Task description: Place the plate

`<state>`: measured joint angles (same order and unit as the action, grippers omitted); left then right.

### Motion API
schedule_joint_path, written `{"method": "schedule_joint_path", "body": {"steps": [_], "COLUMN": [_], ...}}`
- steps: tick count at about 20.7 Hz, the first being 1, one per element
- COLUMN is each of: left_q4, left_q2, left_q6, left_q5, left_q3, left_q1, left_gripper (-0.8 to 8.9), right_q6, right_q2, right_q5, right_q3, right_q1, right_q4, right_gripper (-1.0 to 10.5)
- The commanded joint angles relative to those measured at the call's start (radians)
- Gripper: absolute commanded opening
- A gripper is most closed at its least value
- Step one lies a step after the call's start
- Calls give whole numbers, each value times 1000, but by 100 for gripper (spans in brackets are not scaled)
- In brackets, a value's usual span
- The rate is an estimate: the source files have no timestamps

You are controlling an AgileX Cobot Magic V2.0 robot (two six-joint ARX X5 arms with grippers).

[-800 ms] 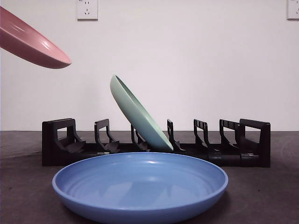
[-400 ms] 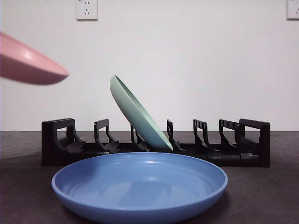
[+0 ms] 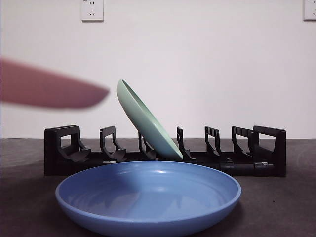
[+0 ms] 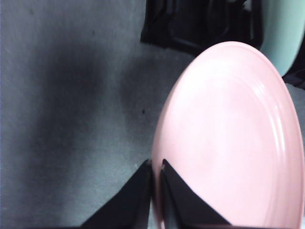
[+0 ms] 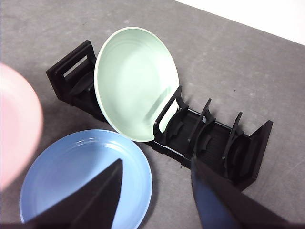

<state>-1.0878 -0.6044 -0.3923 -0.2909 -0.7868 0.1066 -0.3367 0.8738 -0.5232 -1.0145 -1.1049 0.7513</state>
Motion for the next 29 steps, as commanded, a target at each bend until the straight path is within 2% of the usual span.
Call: {"method": "schedule_joint_path", "body": {"steps": [1, 6, 9, 19, 29], "left_q4": [69, 202, 277, 561, 827], "left_q2": [-10, -11, -39, -317, -570], "left_q6": [-85, -182, -231, -353, -407], "left_q5": [-7, 2, 49, 166, 191], "left_q3": [60, 176, 218, 218, 217], "left_q1": [31, 103, 177, 437, 539], "left_gripper": [15, 16, 15, 16, 16], "right_q6": [13, 37, 38, 42, 42], "right_q2": [5, 5, 5, 5, 5], "right_q5": [-2, -2, -2, -2, -2], "right_q3": [-16, -16, -16, -16, -16], "right_q1": [-10, -10, -10, -10, -10], "right_q4": [-11, -10, -10, -10, -10], "right_gripper": [228, 228, 228, 228, 228]}}
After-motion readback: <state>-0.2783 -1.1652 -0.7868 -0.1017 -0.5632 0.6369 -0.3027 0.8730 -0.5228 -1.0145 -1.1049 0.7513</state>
